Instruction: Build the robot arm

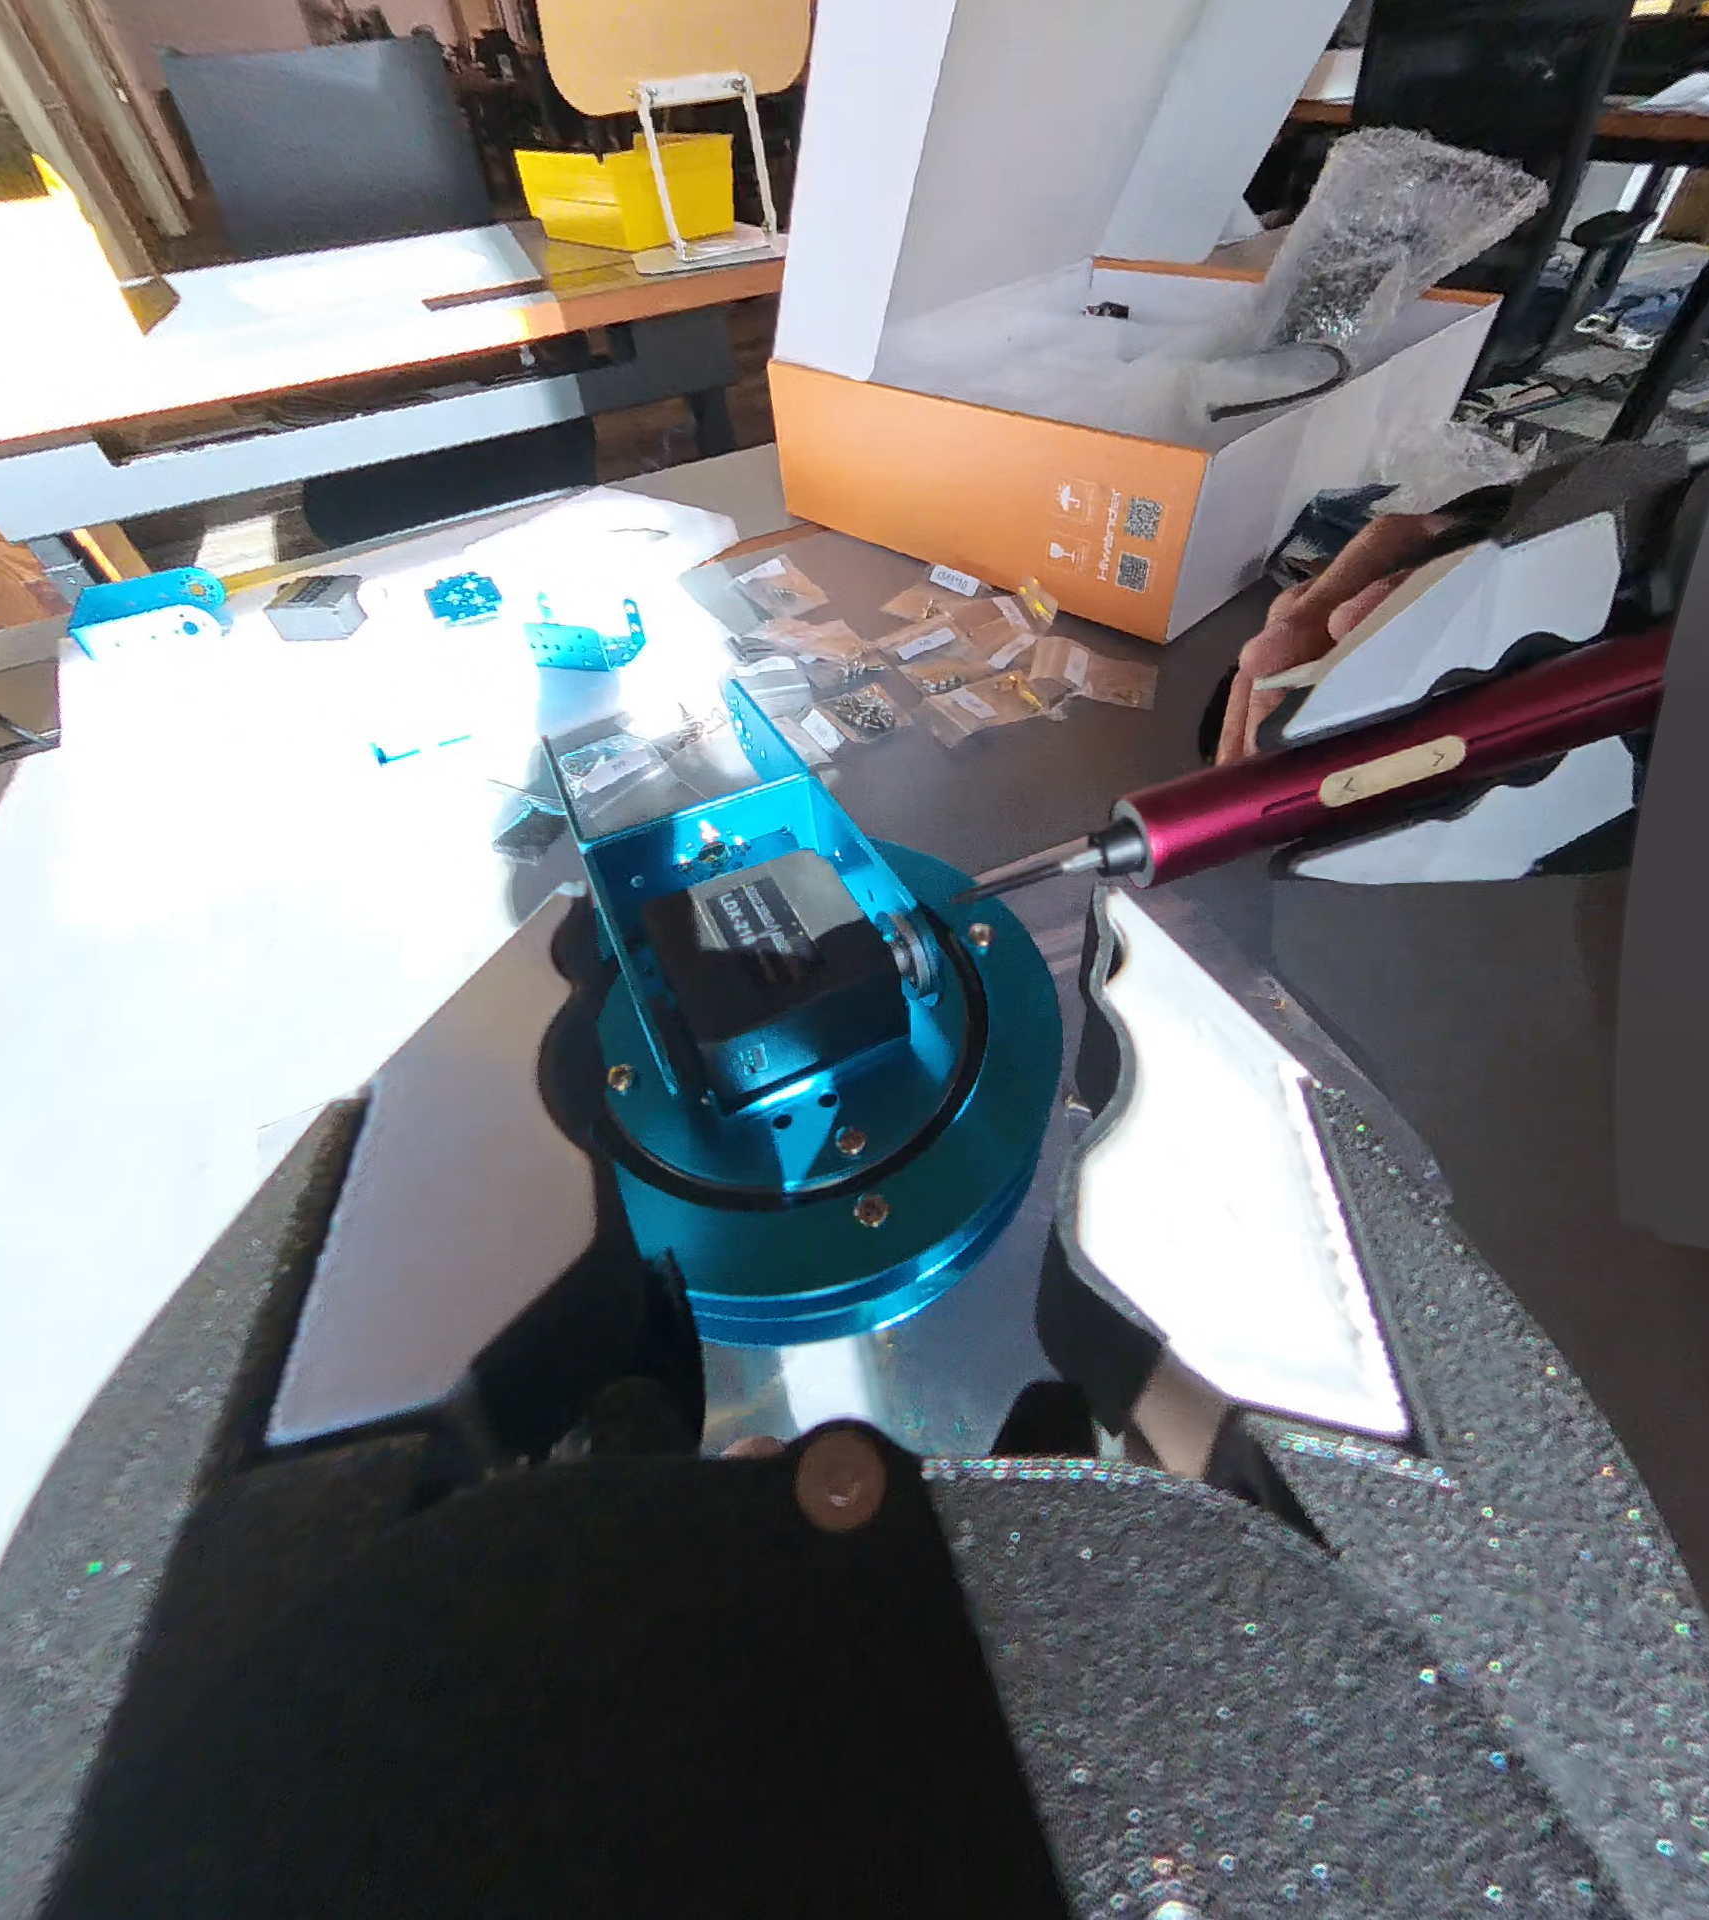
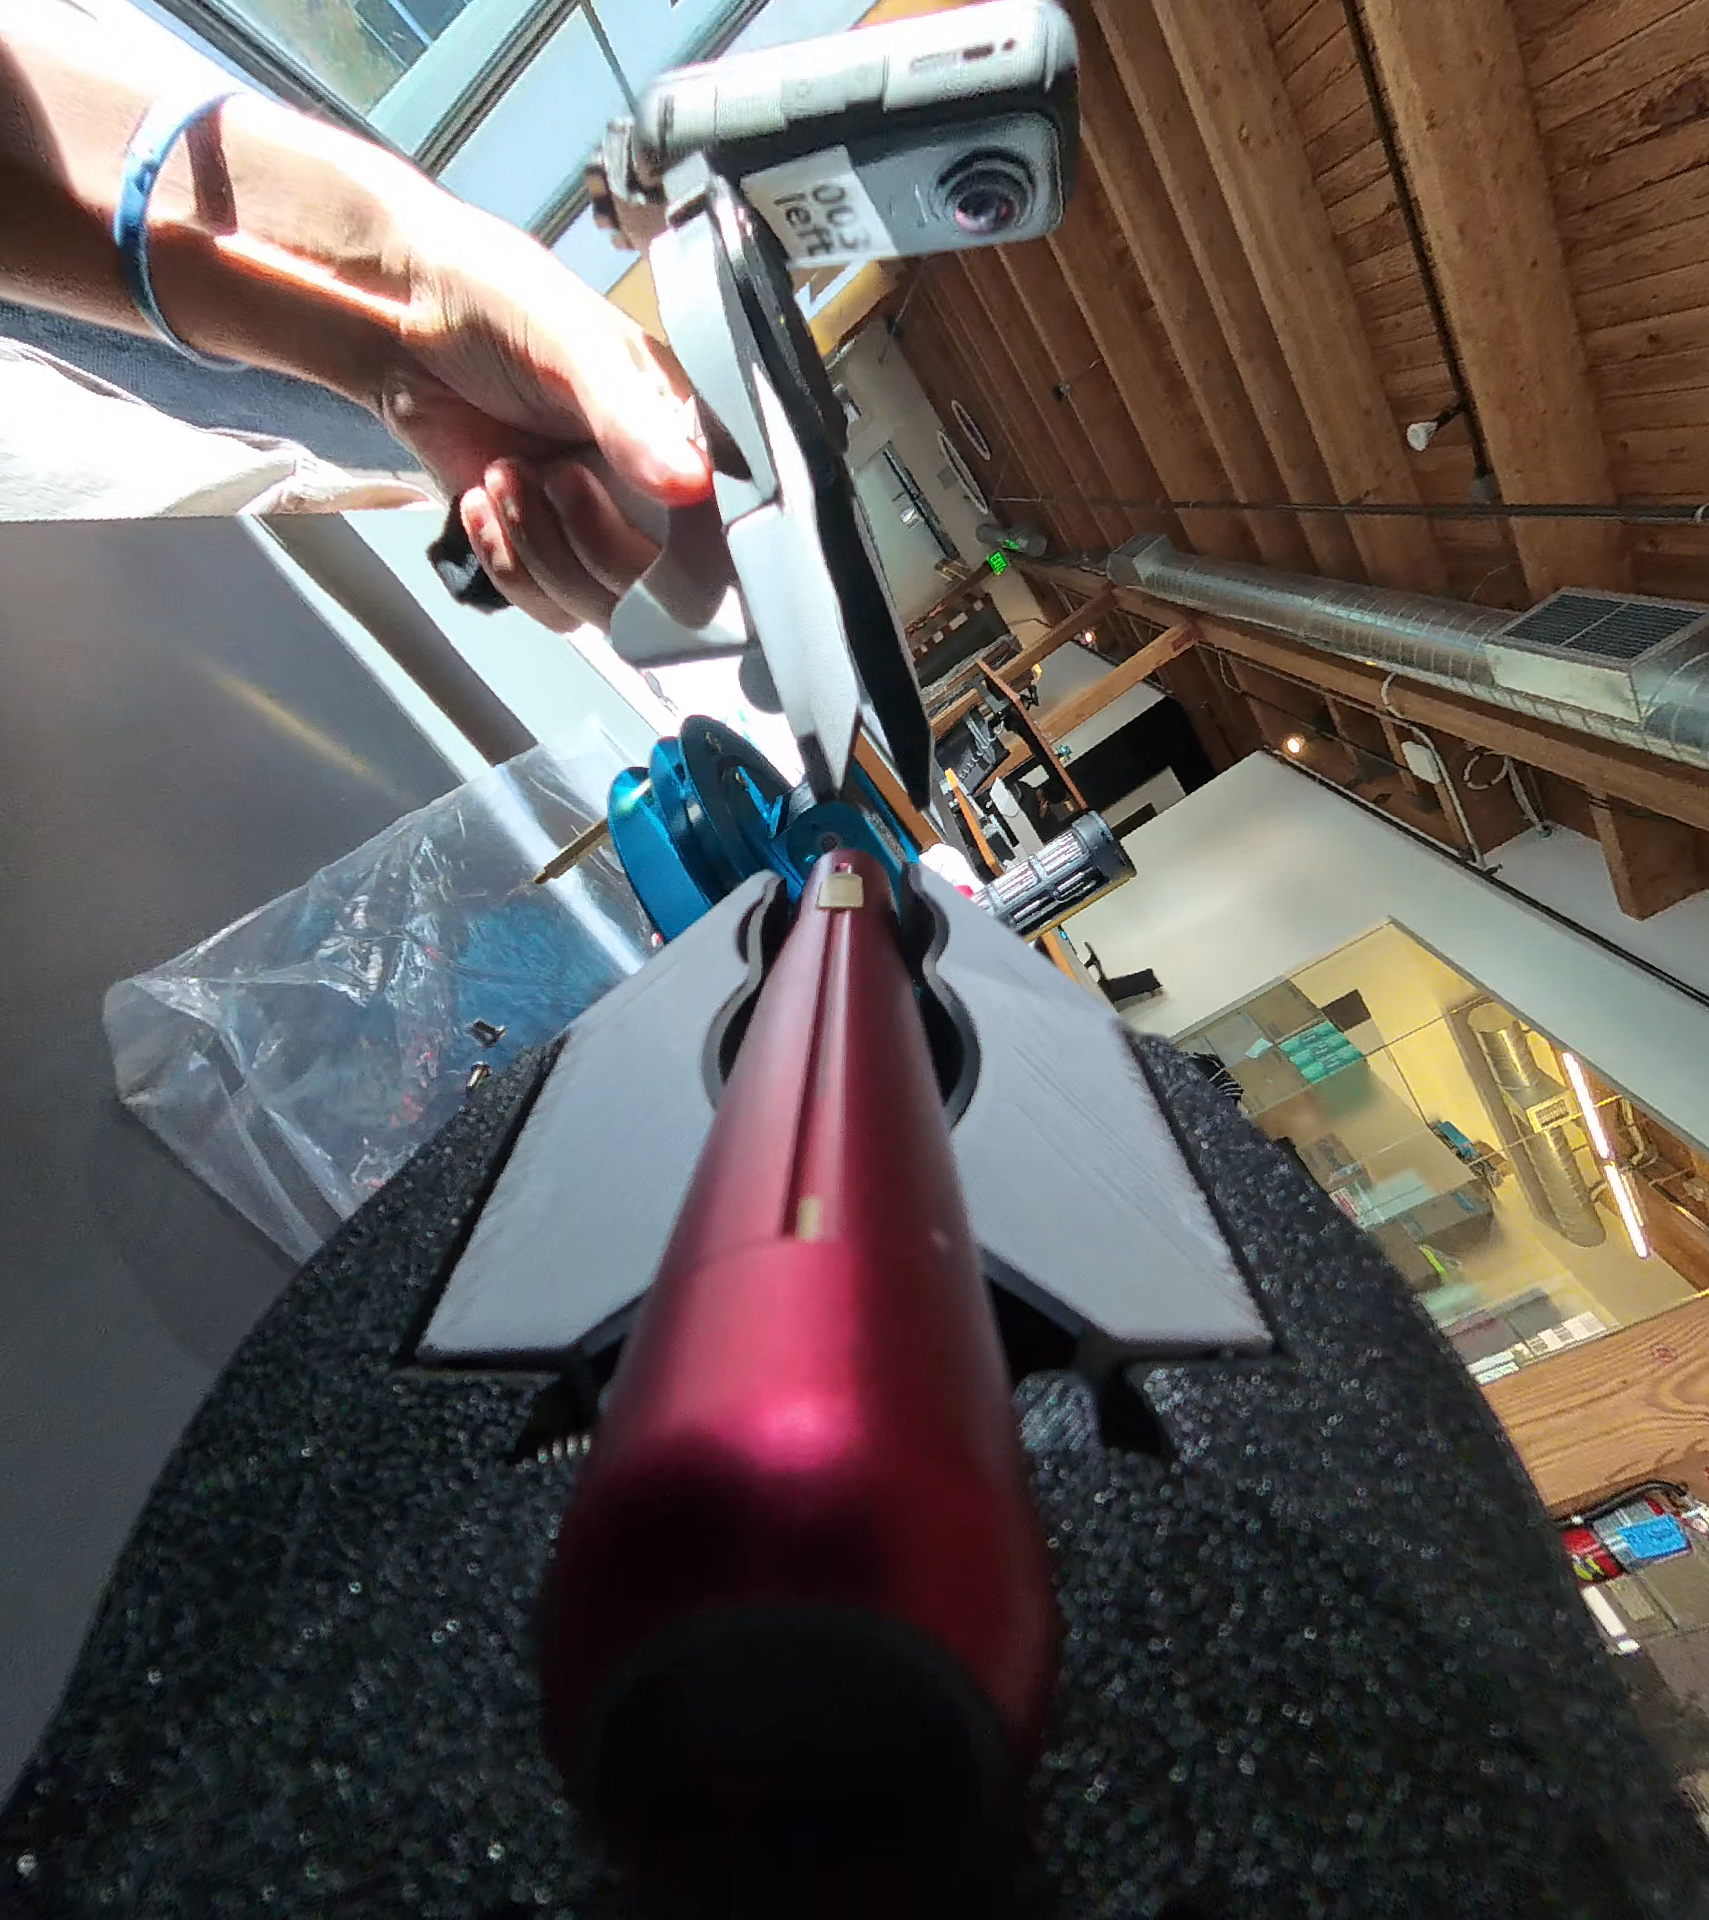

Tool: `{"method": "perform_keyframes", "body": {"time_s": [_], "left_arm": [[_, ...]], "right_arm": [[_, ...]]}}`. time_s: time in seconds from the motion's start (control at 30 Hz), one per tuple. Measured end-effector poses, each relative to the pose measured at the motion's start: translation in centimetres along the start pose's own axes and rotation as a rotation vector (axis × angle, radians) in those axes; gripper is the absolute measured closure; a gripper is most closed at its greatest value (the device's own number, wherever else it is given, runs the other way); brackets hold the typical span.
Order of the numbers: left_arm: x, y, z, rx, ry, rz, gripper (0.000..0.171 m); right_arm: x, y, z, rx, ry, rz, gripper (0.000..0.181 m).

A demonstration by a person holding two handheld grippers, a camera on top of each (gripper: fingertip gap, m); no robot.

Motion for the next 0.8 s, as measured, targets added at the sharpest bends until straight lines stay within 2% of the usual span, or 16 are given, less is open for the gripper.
{"method": "perform_keyframes", "body": {"time_s": [0.07, 0.17, 0.53, 0.7, 0.8], "left_arm": [[-0.1, -0.2, -0.5, -0.025, -0.028, -0.016, 0.079], [0.3, -0.5, -0.8, -0.038, -0.083, -0.028, 0.080], [-0.2, -0.5, -1.3, -0.037, -0.050, -0.049, 0.088], [-0.8, -0.4, -1.2, -0.020, -0.016, -0.045, 0.085], [-0.8, -0.6, -1.3, -0.032, -0.045, -0.024, 0.083]], "right_arm": [[-0.1, -0.1, -0.2, 0.000, 0.020, -0.024, 0.156], [-0.2, -0.4, -0.6, -0.011, 0.031, -0.014, 0.160], [0.2, -0.4, -0.7, -0.004, 0.010, -0.031, 0.161], [-0.1, -0.3, -0.8, 0.002, 0.025, -0.024, 0.160], [-0.1, -0.2, -0.8, 0.005, 0.019, -0.020, 0.160]]}}
Point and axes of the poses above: each gripper's, where its closed fingertips meet, z back along the fingers, y out of its top, x = y × z across the jaws, the point moved 6 cm from there along z, back along the fingers, and after that the axes turned 3 degrees about y, right-handed, at the moved point
